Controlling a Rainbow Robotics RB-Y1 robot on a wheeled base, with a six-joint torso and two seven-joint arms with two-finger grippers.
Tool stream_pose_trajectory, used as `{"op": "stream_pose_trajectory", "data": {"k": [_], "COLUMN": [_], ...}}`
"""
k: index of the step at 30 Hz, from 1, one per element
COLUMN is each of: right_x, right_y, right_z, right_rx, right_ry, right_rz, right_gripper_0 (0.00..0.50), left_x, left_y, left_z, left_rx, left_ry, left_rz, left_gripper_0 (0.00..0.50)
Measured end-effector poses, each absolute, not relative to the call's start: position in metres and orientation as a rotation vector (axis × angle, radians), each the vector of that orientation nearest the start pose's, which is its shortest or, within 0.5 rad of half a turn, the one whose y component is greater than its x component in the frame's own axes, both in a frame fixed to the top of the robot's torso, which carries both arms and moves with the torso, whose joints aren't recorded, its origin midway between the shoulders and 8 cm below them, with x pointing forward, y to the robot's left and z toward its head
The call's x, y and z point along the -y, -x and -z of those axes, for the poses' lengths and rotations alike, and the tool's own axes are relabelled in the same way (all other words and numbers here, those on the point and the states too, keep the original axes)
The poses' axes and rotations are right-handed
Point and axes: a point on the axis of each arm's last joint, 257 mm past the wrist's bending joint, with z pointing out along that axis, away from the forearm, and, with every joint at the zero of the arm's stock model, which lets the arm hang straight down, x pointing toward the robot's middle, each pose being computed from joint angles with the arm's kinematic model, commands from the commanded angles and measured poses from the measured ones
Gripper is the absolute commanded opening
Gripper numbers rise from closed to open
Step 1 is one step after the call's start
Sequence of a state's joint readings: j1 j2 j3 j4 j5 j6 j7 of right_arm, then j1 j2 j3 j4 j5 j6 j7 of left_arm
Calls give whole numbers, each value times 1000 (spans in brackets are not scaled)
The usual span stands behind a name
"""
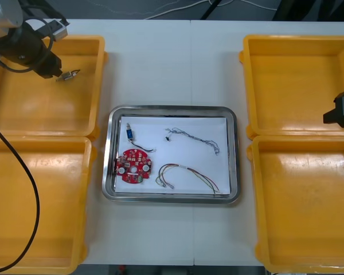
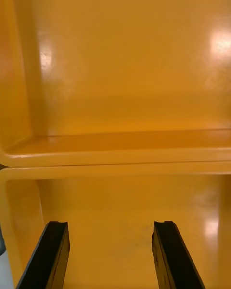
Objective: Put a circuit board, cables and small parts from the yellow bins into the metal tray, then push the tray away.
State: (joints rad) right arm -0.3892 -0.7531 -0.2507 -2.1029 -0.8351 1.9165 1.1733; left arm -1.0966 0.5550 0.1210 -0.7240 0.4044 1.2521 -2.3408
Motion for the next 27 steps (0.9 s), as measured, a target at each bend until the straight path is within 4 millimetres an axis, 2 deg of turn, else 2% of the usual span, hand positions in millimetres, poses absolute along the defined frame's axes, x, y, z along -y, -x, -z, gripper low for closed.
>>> {"op": "stream_pose_trajectory", "data": {"k": [11, 17, 22, 27], "right_x": [366, 367, 367, 366], "right_y": [-408, -400, -397, -395], "right_z": [135, 142, 146, 148], "right_rx": [-2619, -2637, -2646, -2653], "right_ry": [-159, -159, -157, -156], "right_rz": [-59, -63, -67, -71], "right_gripper_0": [500, 500, 500, 500], "left_x": [-354, -349, -345, -343], "left_y": [-663, -667, -669, -671], "left_z": [152, 162, 163, 165], "left_rx": [-2383, -2370, -2335, -2318], "left_ry": [-782, -806, -899, -919], "left_rz": [-305, -316, -348, -359], "left_gripper_0": [500, 500, 500, 500]}}
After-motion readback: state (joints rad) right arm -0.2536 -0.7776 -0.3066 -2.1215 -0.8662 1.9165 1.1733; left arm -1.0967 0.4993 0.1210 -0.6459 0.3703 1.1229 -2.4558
